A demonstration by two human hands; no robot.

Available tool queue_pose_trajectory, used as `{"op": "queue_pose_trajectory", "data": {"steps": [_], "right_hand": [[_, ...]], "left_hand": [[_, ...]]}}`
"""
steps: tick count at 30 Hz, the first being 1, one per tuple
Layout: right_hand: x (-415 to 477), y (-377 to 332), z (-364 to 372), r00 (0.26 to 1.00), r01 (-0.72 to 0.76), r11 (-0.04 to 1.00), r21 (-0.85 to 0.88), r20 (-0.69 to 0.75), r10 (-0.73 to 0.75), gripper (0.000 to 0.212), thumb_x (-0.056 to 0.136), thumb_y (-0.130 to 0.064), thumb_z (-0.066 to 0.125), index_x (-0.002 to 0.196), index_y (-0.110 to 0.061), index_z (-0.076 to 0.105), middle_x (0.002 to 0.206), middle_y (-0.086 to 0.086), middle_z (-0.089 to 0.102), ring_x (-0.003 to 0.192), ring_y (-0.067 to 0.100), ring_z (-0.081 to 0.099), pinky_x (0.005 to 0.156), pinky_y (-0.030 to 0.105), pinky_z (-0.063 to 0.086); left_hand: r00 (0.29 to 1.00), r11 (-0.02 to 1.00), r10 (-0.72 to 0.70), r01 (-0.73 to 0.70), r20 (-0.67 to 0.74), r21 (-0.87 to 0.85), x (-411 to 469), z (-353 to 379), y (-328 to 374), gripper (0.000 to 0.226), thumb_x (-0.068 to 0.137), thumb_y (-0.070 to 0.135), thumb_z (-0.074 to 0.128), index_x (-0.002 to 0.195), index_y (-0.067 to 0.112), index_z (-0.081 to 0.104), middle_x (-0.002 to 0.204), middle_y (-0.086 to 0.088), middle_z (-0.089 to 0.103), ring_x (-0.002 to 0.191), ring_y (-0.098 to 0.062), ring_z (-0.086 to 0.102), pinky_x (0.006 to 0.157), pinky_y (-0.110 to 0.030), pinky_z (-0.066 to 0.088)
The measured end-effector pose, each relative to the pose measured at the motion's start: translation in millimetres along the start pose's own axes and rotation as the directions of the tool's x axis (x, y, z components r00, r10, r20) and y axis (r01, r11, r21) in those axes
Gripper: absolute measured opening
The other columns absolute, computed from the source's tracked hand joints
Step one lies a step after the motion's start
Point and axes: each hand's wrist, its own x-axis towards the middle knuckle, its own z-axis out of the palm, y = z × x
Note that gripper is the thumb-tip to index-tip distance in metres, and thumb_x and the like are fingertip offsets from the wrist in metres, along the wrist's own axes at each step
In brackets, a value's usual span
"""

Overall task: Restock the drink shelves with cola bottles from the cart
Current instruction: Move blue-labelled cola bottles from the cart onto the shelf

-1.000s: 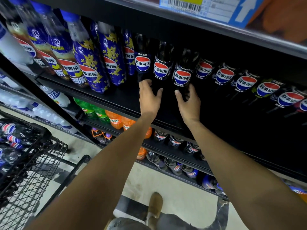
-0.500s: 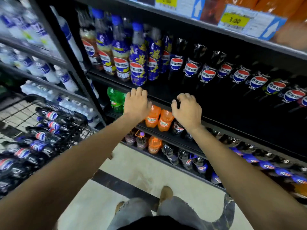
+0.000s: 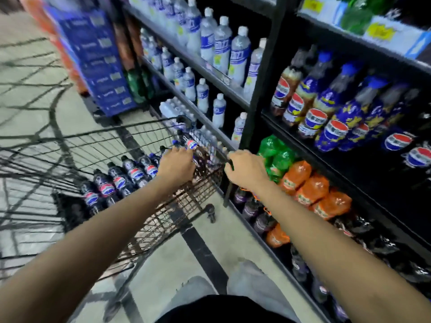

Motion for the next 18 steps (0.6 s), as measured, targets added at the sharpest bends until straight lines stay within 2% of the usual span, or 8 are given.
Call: {"op": "queue_pose_trajectory", "data": {"steps": [4,7,9,13,18], "right_hand": [[41,-43,13,0.987,0.13,0.991,0.027,0.088,-0.132,0.022,0.096,-0.031,0.043,0.094,-0.012,0.055,0.094,0.006,0.06,0.094,0.027,0.058,0.063,0.03,0.034],[71,-65,30,0.964,0.217,0.974,0.069,0.141,-0.225,0.016,0.095,-0.028,0.044,0.087,-0.016,0.049,0.079,0.0,0.048,0.088,0.027,0.058,0.062,0.03,0.033],[94,-76,45,0.944,0.265,0.96,0.088,0.181,-0.277,0.016,0.096,-0.028,0.044,0.092,-0.015,0.052,0.082,0.001,0.052,0.088,0.027,0.058,0.063,0.031,0.034],[141,-90,75,0.895,0.323,0.943,0.079,0.299,-0.331,0.021,0.094,-0.025,0.044,0.1,-0.01,0.057,0.092,0.005,0.057,0.092,0.027,0.058,0.067,0.032,0.041],[194,-90,115,0.823,0.366,0.923,0.115,0.424,-0.379,0.02,0.094,-0.024,0.044,0.098,-0.011,0.059,0.096,0.004,0.061,0.09,0.022,0.059,0.075,0.035,0.051]], "left_hand": [[0.986,0.987,-0.161,0.162,0.041,-0.019,-12,12,-56,0.034,0.094,0.027,0.046,0.12,0.007,0.054,0.124,-0.014,0.058,0.118,-0.032,0.051,0.098,-0.04,0.038],[0.961,0.967,-0.255,0.254,0.107,0.023,-15,26,-86,0.035,0.096,0.029,0.042,0.122,0.008,0.052,0.127,-0.012,0.057,0.117,-0.031,0.052,0.099,-0.041,0.039],[0.937,0.95,-0.31,0.309,0.162,0.03,-13,35,-101,0.034,0.096,0.028,0.039,0.12,0.009,0.053,0.125,-0.012,0.058,0.116,-0.031,0.053,0.098,-0.042,0.04],[0.88,0.924,-0.381,0.376,0.283,0.076,-1,53,-121,0.041,0.094,0.024,0.042,0.131,0.008,0.048,0.136,-0.013,0.051,0.125,-0.03,0.047,0.105,-0.046,0.036],[0.811,0.896,-0.422,0.441,0.405,0.049,29,81,-130,0.041,0.096,0.027,0.043,0.134,0.009,0.044,0.135,-0.012,0.049,0.126,-0.029,0.045,0.107,-0.046,0.035]]}}
